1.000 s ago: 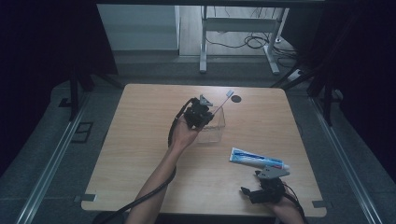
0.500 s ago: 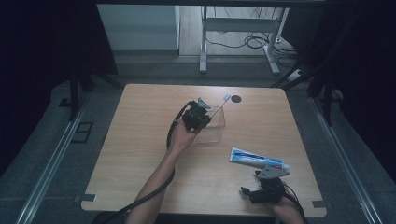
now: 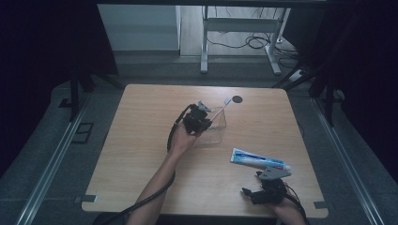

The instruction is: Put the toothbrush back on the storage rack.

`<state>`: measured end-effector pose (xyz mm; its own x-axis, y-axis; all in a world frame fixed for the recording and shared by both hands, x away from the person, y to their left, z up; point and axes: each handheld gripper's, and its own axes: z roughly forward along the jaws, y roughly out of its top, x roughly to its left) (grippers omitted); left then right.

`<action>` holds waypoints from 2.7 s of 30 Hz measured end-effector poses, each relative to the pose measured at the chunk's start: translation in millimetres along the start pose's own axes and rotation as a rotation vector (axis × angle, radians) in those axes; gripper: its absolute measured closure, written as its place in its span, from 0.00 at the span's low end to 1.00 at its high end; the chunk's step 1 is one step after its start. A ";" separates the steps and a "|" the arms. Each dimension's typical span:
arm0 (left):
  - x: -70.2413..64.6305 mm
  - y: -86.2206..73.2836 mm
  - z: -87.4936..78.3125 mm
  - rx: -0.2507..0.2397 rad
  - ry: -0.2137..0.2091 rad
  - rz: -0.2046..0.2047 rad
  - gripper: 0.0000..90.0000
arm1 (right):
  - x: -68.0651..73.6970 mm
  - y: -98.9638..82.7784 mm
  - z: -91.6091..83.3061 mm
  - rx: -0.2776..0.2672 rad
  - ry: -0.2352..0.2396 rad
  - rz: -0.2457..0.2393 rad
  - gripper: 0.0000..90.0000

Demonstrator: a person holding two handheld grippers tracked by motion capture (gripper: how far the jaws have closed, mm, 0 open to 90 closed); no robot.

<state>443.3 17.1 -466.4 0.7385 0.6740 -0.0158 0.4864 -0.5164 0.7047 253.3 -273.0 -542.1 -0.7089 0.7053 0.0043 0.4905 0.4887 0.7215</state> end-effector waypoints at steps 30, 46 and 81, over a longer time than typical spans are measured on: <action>-4.1 -2.0 -9.9 -0.017 -0.029 -0.020 0.61 | 0.0 0.0 0.1 0.000 -0.001 -0.002 0.12; -14.3 5.1 -33.9 -0.028 -0.077 0.012 0.39 | 0.0 0.0 0.1 0.000 -0.002 -0.002 0.12; -22.2 -34.5 -62.9 -0.066 -0.095 -0.041 0.23 | 0.0 0.0 0.0 0.000 -0.002 -0.001 0.12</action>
<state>380.8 53.2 -445.8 0.7612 0.6391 -0.1102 0.4874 -0.4516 0.7474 253.2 -272.9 -542.1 -0.7087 0.7055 0.0024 0.4898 0.4896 0.7214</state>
